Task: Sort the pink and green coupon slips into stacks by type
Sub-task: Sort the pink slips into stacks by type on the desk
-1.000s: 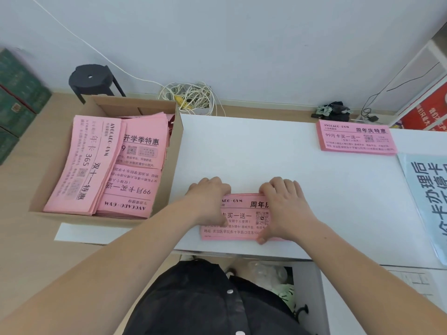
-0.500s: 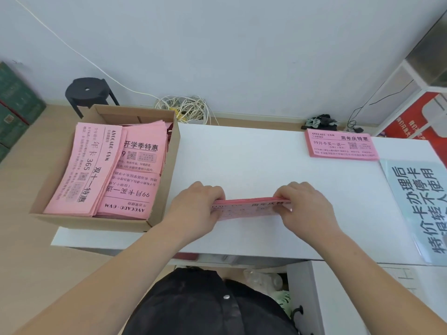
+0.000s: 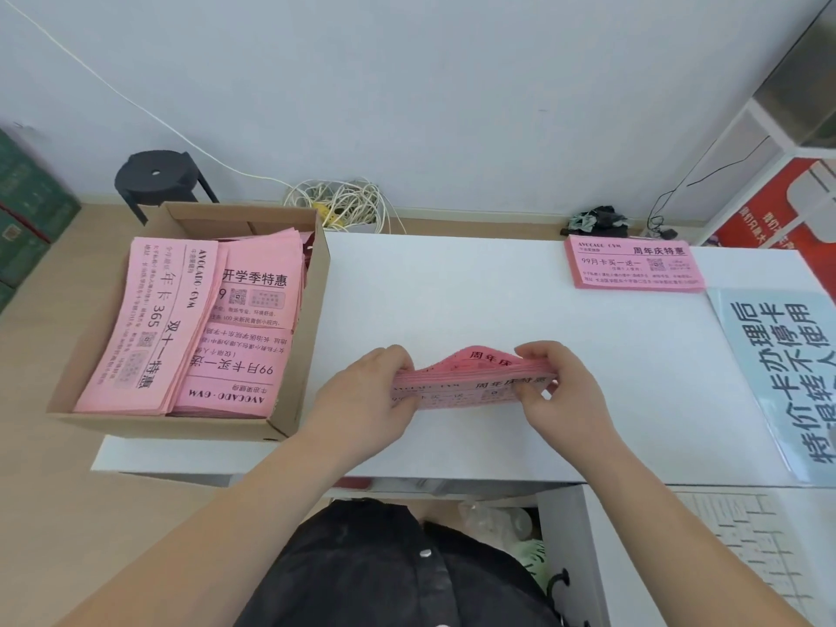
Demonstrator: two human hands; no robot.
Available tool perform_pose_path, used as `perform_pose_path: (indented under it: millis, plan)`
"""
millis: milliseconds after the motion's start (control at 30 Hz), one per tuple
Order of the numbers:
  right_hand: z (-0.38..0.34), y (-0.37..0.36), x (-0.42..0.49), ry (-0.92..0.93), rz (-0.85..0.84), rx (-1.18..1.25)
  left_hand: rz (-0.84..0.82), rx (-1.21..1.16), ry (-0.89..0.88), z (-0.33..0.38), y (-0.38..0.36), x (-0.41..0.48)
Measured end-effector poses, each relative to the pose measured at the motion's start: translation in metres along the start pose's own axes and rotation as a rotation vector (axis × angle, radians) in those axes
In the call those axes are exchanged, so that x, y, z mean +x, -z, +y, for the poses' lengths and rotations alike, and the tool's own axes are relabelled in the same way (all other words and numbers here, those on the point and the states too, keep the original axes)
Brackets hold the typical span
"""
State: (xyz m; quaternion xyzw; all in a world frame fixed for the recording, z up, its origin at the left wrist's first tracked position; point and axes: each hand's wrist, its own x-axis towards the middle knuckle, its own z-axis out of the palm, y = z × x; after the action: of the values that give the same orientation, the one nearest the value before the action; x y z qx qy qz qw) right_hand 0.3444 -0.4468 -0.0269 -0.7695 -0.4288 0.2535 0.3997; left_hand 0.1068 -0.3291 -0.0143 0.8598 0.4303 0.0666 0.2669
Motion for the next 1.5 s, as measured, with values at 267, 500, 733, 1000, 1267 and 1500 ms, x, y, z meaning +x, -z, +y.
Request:
perform_pose_path:
  millis: [267,500,733,1000,1267,1500]
  plan:
    - [0.012,-0.007,-0.006,0.180,0.052,-0.066,0.088,0.194,-0.120,-0.008,-0.005,-0.011]
    - [0.017,-0.013,-0.013,0.167,0.044,-0.199,0.182,0.285,-0.184,-0.012,-0.018,-0.015]
    - [0.025,-0.011,-0.016,0.209,0.139,-0.123,0.238,0.087,-0.162,-0.009,-0.010,-0.014]
    - [0.019,-0.017,-0.011,0.141,0.128,-0.139,0.178,0.099,-0.183,-0.010,-0.008,-0.004]
    - [-0.022,0.027,0.039,-0.238,0.056,0.166,-0.074,-0.334,0.074,-0.001,0.048,0.066]
    - [-0.041,0.057,0.086,-0.327,0.158,0.104,-0.192,-0.377,0.019,0.030,0.078,0.151]
